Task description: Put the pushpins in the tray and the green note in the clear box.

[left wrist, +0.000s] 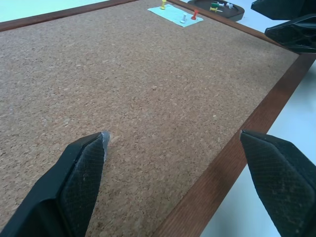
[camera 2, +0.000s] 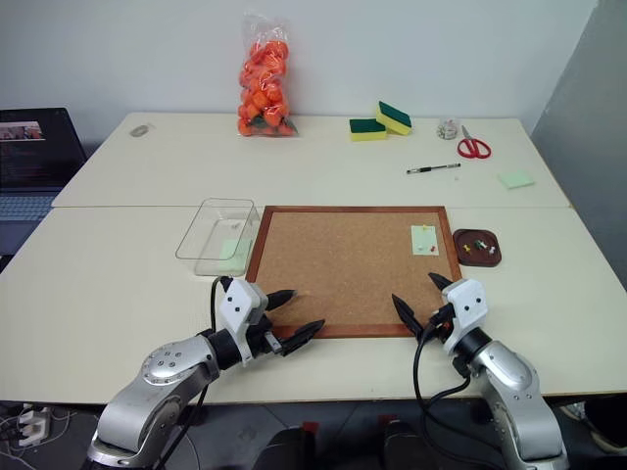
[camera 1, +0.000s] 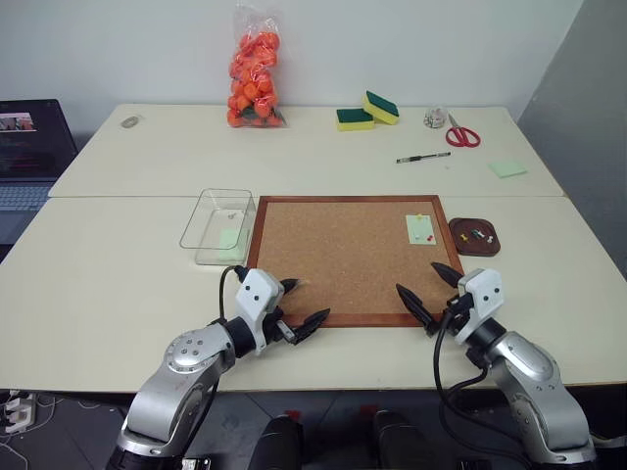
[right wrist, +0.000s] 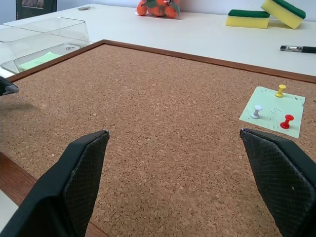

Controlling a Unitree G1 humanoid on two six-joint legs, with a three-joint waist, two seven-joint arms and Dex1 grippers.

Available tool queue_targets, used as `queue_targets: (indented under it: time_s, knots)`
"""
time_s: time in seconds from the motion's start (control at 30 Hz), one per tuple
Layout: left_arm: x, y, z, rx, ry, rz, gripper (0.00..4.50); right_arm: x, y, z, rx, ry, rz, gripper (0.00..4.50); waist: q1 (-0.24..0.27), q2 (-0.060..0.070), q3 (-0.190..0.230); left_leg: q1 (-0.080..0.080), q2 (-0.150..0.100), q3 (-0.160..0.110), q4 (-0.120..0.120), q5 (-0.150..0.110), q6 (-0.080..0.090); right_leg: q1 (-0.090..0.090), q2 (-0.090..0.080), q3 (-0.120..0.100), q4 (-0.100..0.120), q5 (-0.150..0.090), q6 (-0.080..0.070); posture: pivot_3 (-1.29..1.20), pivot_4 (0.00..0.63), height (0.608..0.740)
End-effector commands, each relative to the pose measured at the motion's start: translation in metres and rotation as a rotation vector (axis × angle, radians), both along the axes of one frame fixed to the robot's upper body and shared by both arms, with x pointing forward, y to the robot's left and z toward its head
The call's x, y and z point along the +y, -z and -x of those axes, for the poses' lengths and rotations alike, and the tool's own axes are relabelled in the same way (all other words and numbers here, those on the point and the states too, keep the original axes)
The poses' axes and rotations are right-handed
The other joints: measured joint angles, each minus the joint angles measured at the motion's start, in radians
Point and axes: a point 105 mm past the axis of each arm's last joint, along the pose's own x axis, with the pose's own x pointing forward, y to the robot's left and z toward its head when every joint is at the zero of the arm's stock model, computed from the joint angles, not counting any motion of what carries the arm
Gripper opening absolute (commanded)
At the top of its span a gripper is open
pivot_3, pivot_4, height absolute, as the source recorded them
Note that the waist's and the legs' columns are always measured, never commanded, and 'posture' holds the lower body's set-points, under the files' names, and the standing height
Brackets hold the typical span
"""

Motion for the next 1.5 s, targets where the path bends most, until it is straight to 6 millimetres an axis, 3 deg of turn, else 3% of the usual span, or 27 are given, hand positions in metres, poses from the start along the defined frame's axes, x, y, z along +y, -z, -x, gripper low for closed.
queue_targets:
  time_s: [0.03,0.33,0.53,0.8,1.1,1.5]
  knots:
    - [-0.003,-0.016,0.002,-0.065,0.002,0.040,4.47,0.001,-0.013,-0.001,-0.056,-0.015,-0.008,4.50,0.000,0.000,0.000,0.000,0.000,0.000,0.000,0.000,0.000,0.000,0.000,0.000,0.000,0.000,0.000,0.00,0.150,0.740]
    - [0.001,-0.014,-0.002,-0.055,-0.032,0.007,4.47,0.004,-0.014,-0.003,-0.056,-0.025,-0.008,4.50,0.000,0.000,0.000,0.000,0.000,0.000,0.000,0.000,0.000,0.000,0.000,0.000,0.000,0.000,0.000,0.00,0.150,0.740]
    - [0.011,-0.022,-0.019,-0.113,-0.081,0.012,4.47,0.002,-0.014,0.001,-0.052,-0.024,0.003,4.50,0.000,0.000,0.000,0.000,0.000,0.000,0.000,0.000,0.000,0.000,0.000,0.000,0.000,0.000,0.000,0.00,0.150,0.740]
    - [-0.002,-0.027,-0.020,-0.132,0.025,-0.009,4.47,0.000,-0.012,-0.001,-0.059,-0.007,0.014,4.50,0.000,0.000,0.000,0.000,0.000,0.000,0.000,0.000,0.000,0.000,0.000,0.000,0.000,0.000,0.000,0.00,0.150,0.740]
    - [-0.003,-0.033,-0.026,-0.148,0.036,-0.002,4.47,0.000,-0.014,0.000,-0.065,0.000,0.013,4.50,0.000,0.000,0.000,0.000,0.000,0.000,0.000,0.000,0.000,0.000,0.000,0.000,0.000,0.000,0.000,0.00,0.150,0.740]
    - [-0.008,-0.065,-0.057,-0.254,0.100,-0.070,4.47,-0.003,-0.018,-0.001,-0.083,0.019,0.016,4.50,0.000,0.000,0.000,0.000,0.000,0.000,0.000,0.000,0.000,0.000,0.000,0.000,0.000,0.000,0.000,0.00,0.150,0.740]
